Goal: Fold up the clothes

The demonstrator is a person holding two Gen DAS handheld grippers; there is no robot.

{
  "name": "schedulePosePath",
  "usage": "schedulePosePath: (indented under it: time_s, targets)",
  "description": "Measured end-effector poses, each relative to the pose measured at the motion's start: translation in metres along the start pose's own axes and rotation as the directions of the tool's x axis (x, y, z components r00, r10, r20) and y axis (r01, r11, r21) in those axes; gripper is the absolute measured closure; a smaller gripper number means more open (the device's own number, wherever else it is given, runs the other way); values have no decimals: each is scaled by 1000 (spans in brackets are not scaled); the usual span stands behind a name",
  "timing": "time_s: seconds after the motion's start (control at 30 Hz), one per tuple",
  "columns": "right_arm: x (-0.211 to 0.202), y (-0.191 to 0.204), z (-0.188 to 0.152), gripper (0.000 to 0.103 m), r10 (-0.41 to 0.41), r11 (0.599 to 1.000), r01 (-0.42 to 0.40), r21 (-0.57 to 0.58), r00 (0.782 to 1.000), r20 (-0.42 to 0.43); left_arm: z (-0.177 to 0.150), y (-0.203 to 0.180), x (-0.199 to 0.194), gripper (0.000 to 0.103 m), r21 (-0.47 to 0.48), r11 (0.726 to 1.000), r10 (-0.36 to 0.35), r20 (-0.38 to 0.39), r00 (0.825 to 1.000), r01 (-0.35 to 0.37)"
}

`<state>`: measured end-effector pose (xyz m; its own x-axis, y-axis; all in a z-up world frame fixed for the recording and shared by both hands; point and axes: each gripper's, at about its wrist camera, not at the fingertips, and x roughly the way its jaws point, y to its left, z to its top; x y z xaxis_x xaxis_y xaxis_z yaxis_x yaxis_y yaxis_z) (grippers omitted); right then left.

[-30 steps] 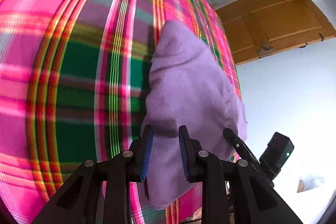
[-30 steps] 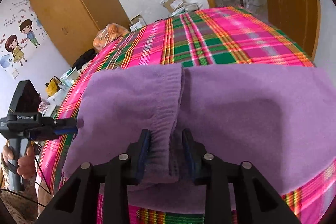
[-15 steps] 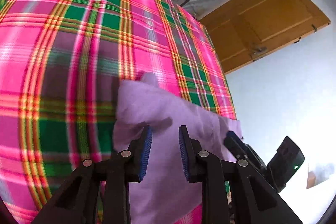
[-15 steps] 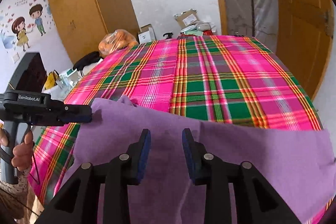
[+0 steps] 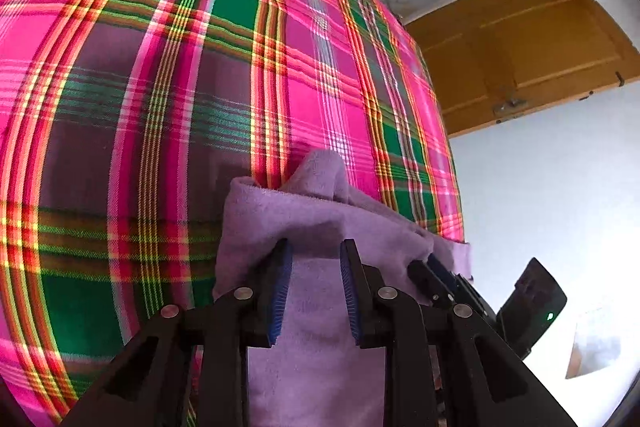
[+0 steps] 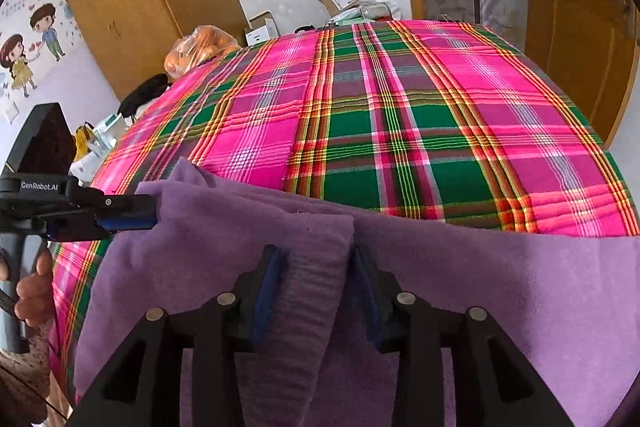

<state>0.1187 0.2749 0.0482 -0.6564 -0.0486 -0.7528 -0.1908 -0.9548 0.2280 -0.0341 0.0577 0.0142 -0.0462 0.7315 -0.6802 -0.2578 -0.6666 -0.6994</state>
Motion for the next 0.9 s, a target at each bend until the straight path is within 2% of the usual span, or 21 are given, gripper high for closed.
schedulePosePath:
  time_s: [0.1, 0.3, 0.47, 0.57, 0.7, 0.77, 0.9]
  targets:
    - [-1, 2, -1, 65, -12, 1000, 12, -3, 1000, 6, 3, -2, 7, 77, 10, 1000, -2, 8, 1000, 2]
    - [-37, 18, -21, 65, -19, 999, 22, -43, 997, 69, -4, -7, -5, 77, 13, 1000, 11, 37, 999, -11]
    - [-69, 32, -39, 65, -22, 996, 32, -77, 992, 124, -28, -14, -22, 77, 49, 999, 11, 56, 998, -13]
    - [-81, 44, -63, 65, -40, 993, 57, -104, 988, 152, -48, -14, -26, 77, 55, 998, 1, 51, 999, -3]
    - [-71, 44, -82, 73, -105, 991, 114, -69, 987, 125, -73, -16, -29, 77, 79, 997, -4, 38, 999, 1]
    - [-64, 38, -88, 72, -91, 995, 95, -33, 990, 103, -83, -16, -29, 77, 87, 996, 2, 35, 999, -5]
    - [-63, 37, -95, 72, -89, 995, 93, -27, 986, 142, -94, -8, -22, 76, 64, 998, -12, 9, 1000, 11]
